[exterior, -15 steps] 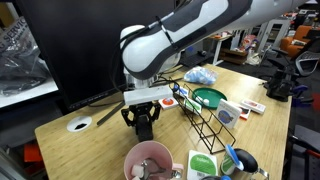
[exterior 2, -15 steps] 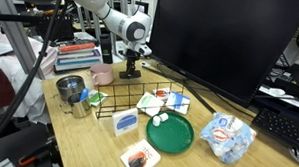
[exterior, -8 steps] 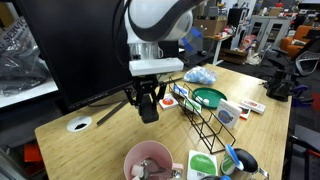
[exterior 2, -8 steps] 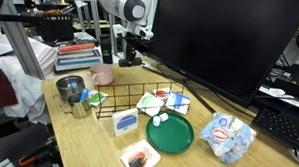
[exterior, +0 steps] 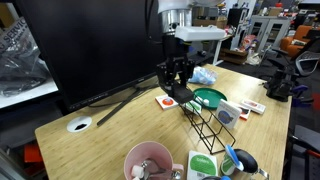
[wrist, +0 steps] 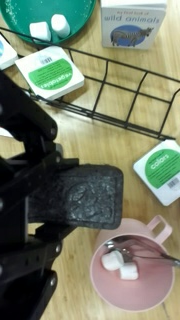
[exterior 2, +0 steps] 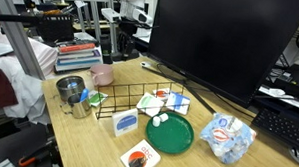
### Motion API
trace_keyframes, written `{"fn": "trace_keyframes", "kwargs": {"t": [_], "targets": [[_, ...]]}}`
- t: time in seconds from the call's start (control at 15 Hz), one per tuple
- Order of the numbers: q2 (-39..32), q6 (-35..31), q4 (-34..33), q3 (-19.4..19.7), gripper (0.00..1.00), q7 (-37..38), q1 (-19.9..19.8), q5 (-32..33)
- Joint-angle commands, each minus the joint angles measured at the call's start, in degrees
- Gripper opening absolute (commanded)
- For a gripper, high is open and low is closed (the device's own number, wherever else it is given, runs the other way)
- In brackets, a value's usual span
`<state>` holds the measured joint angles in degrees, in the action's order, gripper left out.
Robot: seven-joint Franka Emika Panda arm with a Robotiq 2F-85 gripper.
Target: Move the black object to the front of the table
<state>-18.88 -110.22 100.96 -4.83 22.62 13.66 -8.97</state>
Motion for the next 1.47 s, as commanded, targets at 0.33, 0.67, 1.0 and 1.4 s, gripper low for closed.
{"fn": "trace_keyframes", "kwargs": {"t": [0.33,0.67,1.0,1.4], "targets": [[9.89,5.43,11.27,-0.9,0.52,-8.2,-3.48,0.42],[8.95,5.27,10.64,-1.22,0.52,-8.0,-3.31,0.42],[11.67,4.92,16.14,-0.97,0.27,-10.42,-3.66,3.19],[19.32,2.73,31.39,0.84,0.27,-15.62,-7.45,-0.33]]}}
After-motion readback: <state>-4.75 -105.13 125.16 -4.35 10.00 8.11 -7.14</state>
